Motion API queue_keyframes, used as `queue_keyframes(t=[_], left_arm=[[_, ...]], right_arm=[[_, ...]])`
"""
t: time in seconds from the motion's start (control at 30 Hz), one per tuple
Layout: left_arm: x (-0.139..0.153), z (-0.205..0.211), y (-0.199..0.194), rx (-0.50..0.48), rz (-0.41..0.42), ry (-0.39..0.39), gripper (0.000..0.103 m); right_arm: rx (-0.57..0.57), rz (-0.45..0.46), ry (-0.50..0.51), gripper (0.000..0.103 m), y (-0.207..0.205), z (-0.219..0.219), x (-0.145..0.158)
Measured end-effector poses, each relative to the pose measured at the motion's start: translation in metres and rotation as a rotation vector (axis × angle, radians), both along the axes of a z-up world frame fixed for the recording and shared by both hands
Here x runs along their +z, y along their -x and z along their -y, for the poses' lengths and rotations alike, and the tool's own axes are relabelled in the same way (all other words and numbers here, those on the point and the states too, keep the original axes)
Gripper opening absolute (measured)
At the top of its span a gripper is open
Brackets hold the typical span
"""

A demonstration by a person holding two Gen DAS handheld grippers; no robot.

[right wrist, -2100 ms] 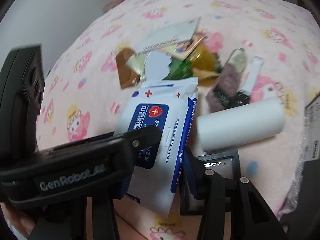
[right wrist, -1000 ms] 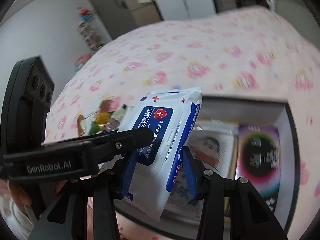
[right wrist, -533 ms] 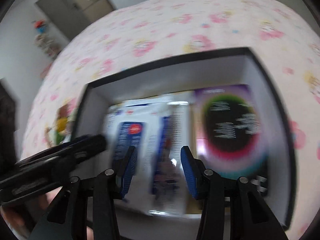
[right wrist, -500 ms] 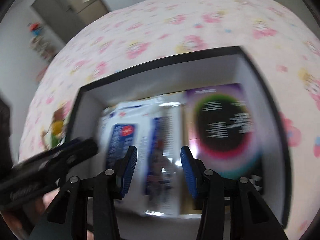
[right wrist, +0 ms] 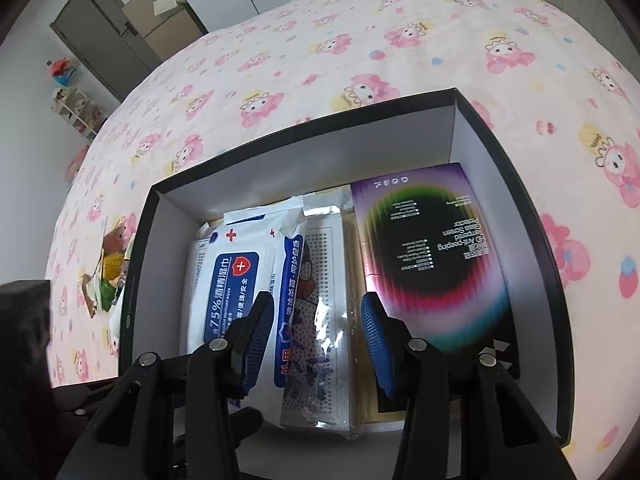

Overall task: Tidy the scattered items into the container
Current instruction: 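Carry the wipes pack with the right gripper over the black box, then lower the wipes pack into the box and open the right gripper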

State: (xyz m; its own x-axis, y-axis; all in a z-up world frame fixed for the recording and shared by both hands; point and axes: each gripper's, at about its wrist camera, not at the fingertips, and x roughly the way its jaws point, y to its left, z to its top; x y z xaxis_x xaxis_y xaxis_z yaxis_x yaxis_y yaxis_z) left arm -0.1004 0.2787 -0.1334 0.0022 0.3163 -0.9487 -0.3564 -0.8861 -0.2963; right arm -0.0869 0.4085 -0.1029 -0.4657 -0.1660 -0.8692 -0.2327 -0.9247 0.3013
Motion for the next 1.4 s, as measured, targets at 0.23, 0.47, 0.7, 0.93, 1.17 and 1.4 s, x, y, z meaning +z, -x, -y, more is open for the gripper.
queue_keyframes(t=[0.23, 0.47, 0.7, 0.93, 1.17, 1.4], left_arm=[[-0.001, 0.015, 0.013, 0.061, -0.007, 0.016, 0.039], [0.009, 0.008, -0.005, -0.020, 0.019, -0.038, 0.054], [0.005, -0.009, -0.025, -0.149, -0.142, 0.214, 0.077], [0.016, 0.030, -0.012, -0.026, -0.255, 0.300, 0.051], [0.025, 0.065, -0.018, 0.032, -0.101, 0.082, 0.041], [0.031, 0.064, -0.043, -0.090, -0.043, 0.039, 0.051]], right_arm=[[0.024, 0.014, -0.021, 0.042, 0.004, 0.006, -0.003], [-0.053, -0.018, -0.063, 0.042, 0.002, -0.006, 0.002], [-0.052, 0.011, -0.009, 0.043, 0.001, -0.008, -0.002], [-0.050, 0.030, -0.052, 0.050, 0.005, -0.004, -0.003], [0.001, 0.082, 0.064, 0.050, 0.024, 0.002, -0.018], [0.139, 0.163, 0.111, 0.049, 0.023, 0.038, -0.035]])
